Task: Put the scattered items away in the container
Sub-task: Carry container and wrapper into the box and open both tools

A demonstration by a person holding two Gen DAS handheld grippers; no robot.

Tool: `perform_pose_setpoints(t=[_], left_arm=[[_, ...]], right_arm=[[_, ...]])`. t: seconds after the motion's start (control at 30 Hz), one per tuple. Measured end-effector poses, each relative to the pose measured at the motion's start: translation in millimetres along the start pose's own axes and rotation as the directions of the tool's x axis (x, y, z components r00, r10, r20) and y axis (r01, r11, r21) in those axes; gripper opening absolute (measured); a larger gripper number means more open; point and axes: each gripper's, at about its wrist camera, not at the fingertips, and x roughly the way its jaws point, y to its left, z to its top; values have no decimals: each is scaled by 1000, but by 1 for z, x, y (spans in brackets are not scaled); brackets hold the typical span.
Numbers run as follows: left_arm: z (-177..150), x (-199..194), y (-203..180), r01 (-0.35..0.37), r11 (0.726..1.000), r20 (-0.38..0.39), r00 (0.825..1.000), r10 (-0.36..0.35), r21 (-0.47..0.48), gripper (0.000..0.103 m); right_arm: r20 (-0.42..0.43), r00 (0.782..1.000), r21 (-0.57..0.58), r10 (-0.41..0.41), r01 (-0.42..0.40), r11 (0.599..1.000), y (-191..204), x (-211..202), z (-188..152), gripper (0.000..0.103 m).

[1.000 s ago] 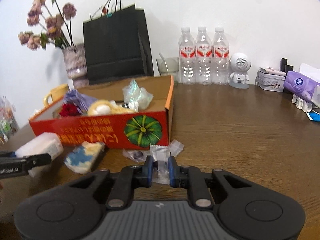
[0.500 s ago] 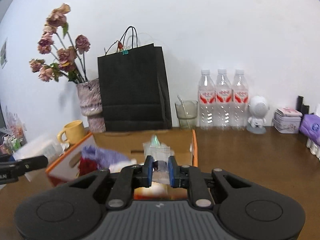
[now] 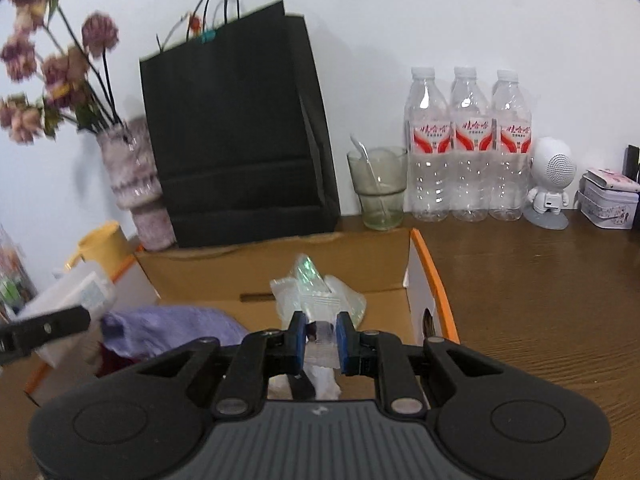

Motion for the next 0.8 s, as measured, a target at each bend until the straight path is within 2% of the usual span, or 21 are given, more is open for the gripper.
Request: perform_pose_setpoints(t=[0.13, 0.2, 0.23, 0.3, 0.37, 0.47, 0.53, 0.8], left_arm=[[-3, 10, 1, -6, 1000, -30, 1000, 6, 12, 67], [-5, 13, 0, -11, 1000, -43, 999, 12, 22, 69], [-6, 14, 0, -15, 1000, -43, 999, 16, 25, 73], [-6, 14, -2, -24, 999, -37, 999, 26, 44, 82], [-6, 13, -3, -26, 998, -31, 999, 28, 58, 91], [-5, 8, -6, -10, 998, -19, 1000, 11, 62, 103], [-5, 6, -9, -7, 997, -13, 1000, 8, 76, 103], [-6, 5, -15, -32, 994, -15, 999, 33, 101, 103]], right_arm=[[-31, 999, -15, -19, 19, 1000, -1, 7, -5, 16], [-50, 999, -20, -18, 17, 1000, -1, 10, -7, 20], [-58, 998, -20, -17, 16, 1000, 0, 11, -7, 25], [-61, 998, -28, -12, 10, 1000, 2, 10, -8, 65], [-46, 999, -56, -23, 20, 998, 8, 6, -8, 89], [-32, 999, -84, -40, 37, 996, 14, 1, -7, 96], [-42, 998, -80, -39, 35, 996, 14, 1, -6, 103], [-51, 997, -71, -57, 53, 996, 12, 0, -6, 103]])
